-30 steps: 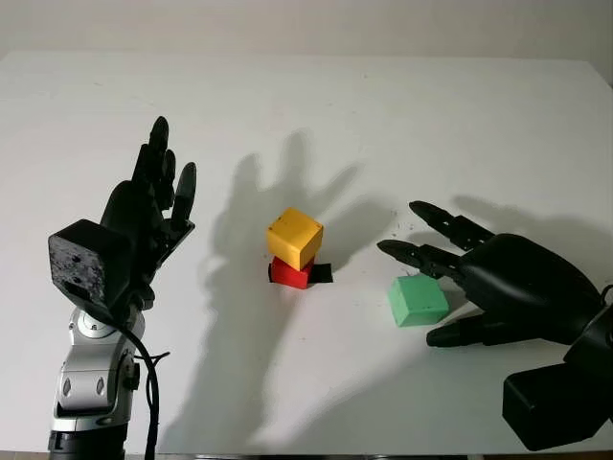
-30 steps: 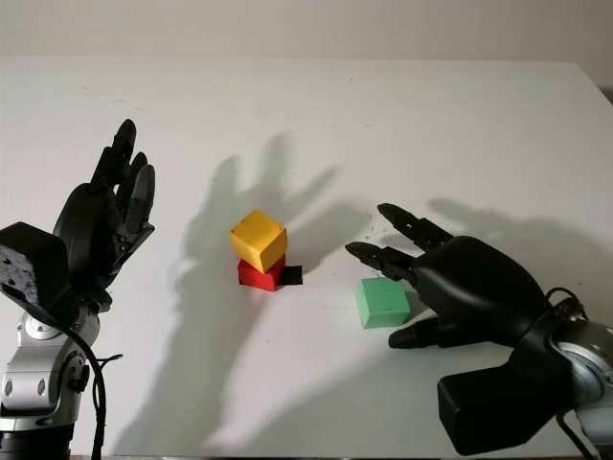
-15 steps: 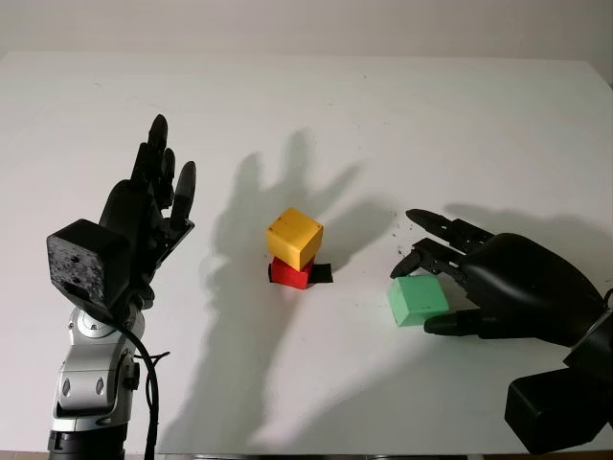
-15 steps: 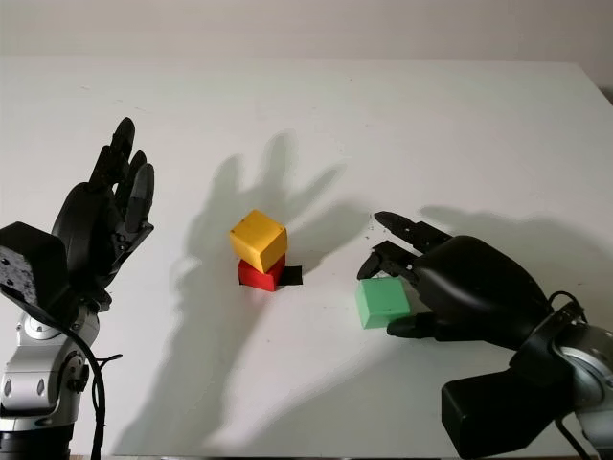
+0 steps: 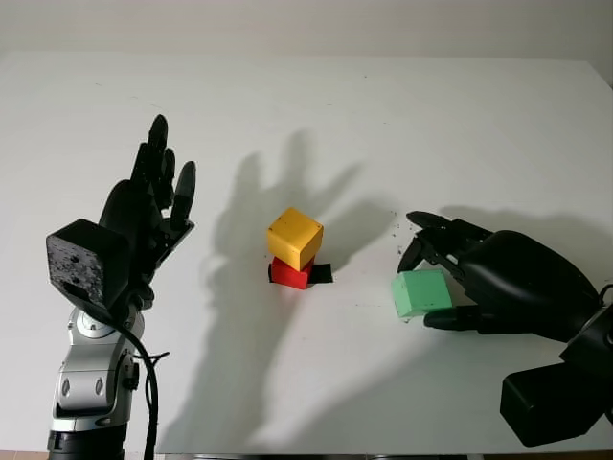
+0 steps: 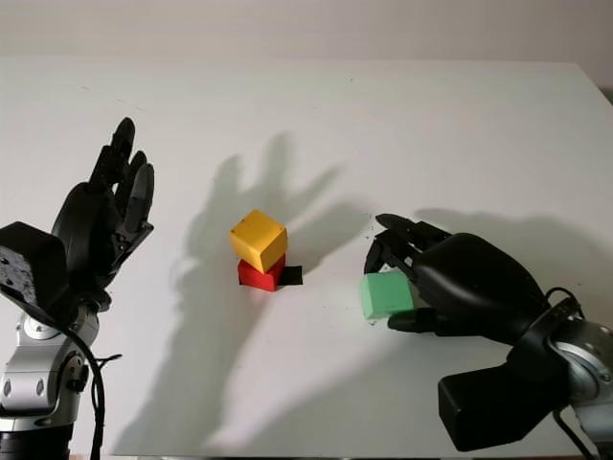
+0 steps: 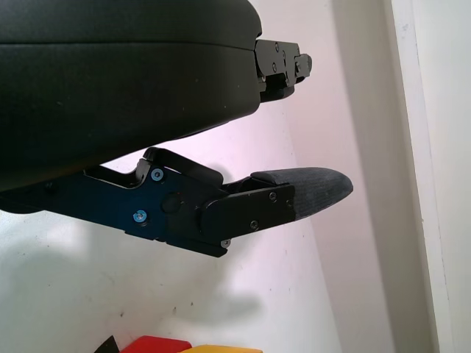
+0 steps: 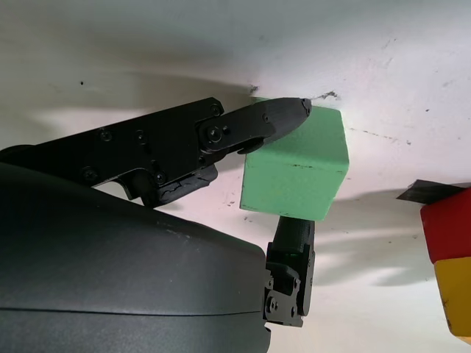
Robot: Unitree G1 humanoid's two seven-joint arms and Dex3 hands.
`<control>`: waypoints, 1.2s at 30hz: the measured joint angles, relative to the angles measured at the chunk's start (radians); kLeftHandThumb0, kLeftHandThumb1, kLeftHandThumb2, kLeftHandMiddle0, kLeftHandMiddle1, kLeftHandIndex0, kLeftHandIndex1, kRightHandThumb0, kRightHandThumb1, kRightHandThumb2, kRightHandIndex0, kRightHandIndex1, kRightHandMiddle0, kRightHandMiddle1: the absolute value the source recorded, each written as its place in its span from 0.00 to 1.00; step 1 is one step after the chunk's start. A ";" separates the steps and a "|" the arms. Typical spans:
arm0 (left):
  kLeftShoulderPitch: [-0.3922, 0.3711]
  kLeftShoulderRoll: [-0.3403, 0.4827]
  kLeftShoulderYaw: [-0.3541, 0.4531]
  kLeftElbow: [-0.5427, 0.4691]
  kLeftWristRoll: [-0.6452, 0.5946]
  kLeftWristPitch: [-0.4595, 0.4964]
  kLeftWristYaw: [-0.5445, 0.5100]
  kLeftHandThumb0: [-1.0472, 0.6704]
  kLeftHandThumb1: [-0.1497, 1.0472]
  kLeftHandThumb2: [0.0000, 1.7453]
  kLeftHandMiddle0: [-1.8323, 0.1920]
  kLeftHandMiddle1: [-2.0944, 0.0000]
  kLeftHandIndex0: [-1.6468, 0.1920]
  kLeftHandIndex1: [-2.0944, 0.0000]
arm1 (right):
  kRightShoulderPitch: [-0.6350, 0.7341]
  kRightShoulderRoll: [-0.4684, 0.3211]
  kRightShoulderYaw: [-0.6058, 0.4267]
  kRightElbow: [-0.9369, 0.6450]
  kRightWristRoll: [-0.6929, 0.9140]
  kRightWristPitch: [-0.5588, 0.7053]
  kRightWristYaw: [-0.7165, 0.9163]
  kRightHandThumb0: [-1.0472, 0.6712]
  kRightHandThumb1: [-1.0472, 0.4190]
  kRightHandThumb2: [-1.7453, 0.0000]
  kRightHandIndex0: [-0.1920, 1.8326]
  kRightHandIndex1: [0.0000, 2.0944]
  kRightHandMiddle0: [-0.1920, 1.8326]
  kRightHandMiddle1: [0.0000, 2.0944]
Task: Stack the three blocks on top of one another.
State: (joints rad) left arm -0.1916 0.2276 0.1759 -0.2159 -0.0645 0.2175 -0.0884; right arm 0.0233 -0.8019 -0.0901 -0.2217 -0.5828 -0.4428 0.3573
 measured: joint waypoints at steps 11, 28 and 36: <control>-0.006 0.000 -0.002 0.008 0.006 -0.004 0.004 0.23 1.00 0.33 0.93 0.97 0.92 0.97 | -0.269 -0.006 -0.031 0.027 0.492 0.255 0.253 0.39 0.00 0.95 0.20 0.03 0.15 0.67; -0.013 -0.009 -0.010 0.016 0.015 -0.018 0.025 0.25 1.00 0.34 0.93 0.97 0.93 0.97 | -0.934 0.032 0.139 0.497 0.573 0.266 0.529 0.38 0.11 0.97 0.29 0.04 0.37 0.52; -0.013 -0.016 -0.009 0.016 0.011 -0.032 0.026 0.24 1.00 0.34 0.93 0.97 0.92 0.97 | -1.108 0.137 0.217 0.640 0.560 0.261 0.597 0.36 0.13 0.97 0.30 0.03 0.39 0.55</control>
State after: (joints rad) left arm -0.2050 0.2119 0.1665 -0.1997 -0.0538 0.1852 -0.0623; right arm -1.0843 -0.6654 0.1271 0.4181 -0.0229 -0.1817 0.9548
